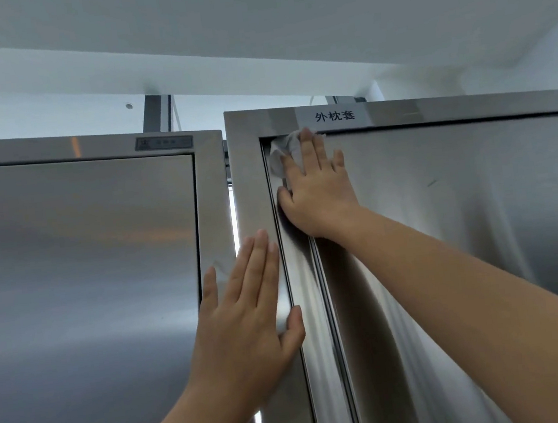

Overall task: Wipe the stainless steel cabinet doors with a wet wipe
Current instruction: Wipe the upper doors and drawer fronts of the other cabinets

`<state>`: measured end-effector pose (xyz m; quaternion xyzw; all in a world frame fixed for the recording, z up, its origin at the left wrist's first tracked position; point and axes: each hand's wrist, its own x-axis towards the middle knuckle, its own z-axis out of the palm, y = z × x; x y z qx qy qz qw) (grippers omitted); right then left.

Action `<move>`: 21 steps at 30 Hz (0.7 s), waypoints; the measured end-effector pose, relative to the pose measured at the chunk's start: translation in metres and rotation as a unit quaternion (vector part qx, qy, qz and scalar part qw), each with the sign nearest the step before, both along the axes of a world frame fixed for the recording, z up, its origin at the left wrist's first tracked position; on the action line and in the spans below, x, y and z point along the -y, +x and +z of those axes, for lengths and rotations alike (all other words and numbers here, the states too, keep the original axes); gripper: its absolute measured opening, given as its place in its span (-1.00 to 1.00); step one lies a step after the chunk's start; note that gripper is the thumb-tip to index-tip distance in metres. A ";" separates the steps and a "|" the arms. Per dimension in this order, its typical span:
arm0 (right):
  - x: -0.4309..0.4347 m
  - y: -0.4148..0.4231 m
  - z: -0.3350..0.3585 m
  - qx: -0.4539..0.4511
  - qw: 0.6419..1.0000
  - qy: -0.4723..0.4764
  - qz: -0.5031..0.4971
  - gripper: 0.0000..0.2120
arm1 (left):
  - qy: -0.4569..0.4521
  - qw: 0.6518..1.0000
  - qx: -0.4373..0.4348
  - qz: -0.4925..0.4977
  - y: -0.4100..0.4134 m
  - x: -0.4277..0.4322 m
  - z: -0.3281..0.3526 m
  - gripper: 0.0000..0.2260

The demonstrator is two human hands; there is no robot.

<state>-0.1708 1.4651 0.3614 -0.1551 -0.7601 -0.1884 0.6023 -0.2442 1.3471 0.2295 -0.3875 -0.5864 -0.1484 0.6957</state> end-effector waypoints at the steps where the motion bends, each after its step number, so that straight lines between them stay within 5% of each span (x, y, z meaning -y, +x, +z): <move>1: 0.003 -0.001 0.005 -0.002 1.000 -0.010 -0.003 -0.41 | 0.000 1.000 0.002 0.002 0.000 0.000 0.000 -0.41; 21: -0.001 0.001 -0.078 0.004 1.000 0.023 0.018 -0.41 | 0.017 1.000 -0.008 -0.014 0.002 -0.003 -0.044 -0.43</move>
